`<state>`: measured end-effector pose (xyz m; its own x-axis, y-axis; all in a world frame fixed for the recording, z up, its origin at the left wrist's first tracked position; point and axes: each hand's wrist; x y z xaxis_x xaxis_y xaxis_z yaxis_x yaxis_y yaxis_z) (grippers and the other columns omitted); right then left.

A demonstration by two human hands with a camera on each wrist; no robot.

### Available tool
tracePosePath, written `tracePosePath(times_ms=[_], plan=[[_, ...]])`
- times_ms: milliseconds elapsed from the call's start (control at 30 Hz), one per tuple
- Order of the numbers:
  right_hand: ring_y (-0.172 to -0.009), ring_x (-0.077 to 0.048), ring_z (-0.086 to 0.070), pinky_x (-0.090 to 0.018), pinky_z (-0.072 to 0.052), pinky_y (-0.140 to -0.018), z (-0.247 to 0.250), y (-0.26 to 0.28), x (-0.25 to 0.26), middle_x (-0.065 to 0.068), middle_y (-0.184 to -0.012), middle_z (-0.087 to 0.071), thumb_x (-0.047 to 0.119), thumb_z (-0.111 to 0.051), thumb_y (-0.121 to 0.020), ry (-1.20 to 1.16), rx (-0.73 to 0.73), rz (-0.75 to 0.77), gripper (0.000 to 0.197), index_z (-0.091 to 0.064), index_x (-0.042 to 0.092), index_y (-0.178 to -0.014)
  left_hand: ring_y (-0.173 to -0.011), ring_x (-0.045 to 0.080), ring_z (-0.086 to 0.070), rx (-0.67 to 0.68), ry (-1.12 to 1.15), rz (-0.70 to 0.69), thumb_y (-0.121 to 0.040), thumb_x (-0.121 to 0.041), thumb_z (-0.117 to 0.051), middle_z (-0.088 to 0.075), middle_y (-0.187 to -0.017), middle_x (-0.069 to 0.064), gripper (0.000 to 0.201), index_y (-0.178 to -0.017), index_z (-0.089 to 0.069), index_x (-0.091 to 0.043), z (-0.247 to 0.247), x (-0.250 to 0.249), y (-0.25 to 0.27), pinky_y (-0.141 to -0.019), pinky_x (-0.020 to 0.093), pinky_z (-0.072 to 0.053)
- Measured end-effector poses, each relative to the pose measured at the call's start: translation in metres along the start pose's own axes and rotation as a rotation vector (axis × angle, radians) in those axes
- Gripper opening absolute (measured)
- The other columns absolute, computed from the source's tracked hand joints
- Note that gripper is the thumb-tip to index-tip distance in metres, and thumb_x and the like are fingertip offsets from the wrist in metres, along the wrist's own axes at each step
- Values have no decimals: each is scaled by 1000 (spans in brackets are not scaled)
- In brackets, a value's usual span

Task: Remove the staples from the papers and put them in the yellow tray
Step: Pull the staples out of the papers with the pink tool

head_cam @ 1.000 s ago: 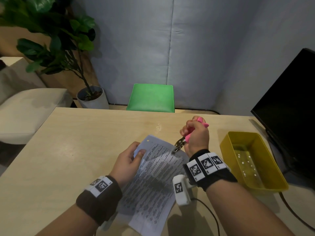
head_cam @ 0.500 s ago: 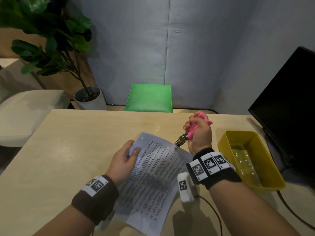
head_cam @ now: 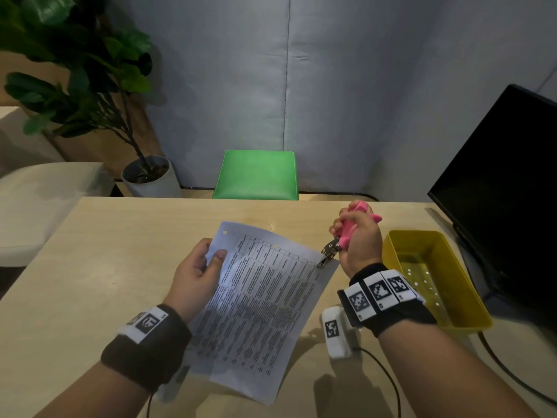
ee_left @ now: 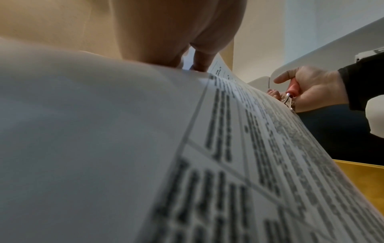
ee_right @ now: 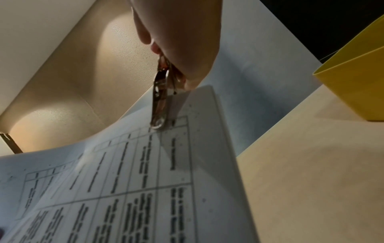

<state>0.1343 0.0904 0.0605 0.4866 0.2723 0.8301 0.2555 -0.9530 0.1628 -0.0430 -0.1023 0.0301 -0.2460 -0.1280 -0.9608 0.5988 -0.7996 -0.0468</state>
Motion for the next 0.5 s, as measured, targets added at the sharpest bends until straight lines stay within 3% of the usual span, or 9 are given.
tracePosePath(times_ms=[200,367,500], plan=[[-52,-13,-42,-29,-36,-54,3,0,5,-2,-67,-45,-9,-38,-83,23,14,-2,25,-47,13,-77,-34,1,-37,-8,28,1,-98,-14,-44,-55,-48,-7,10,-93,-53,-13,4,-1,0,-37,15,-30],[-50,-13,-41,-28,-34,-54,3,1,7,-2,-64,-45,-10,-38,-83,45,26,-3,27,-46,14,-74,-33,1,-34,-22,45,-4,-97,-13,-45,-51,-45,-7,23,-80,-52,-25,4,-4,3,-36,15,-29],[-47,-13,-38,-28,-31,-50,3,3,8,-2,-62,-40,-11,-37,-81,59,44,7,29,-43,15,-70,-33,-1,-40,-11,81,14,-97,-11,-44,-57,-48,-8,12,-90,-53,-14,2,-11,5,-35,14,-32]])
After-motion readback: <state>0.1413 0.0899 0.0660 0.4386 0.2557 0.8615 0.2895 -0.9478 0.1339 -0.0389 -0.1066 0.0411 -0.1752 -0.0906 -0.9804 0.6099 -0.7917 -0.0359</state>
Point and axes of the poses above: each hand's wrist, its own y-axis away from the middle knuckle, its own z-axis out of the back of the hand, x = y × z
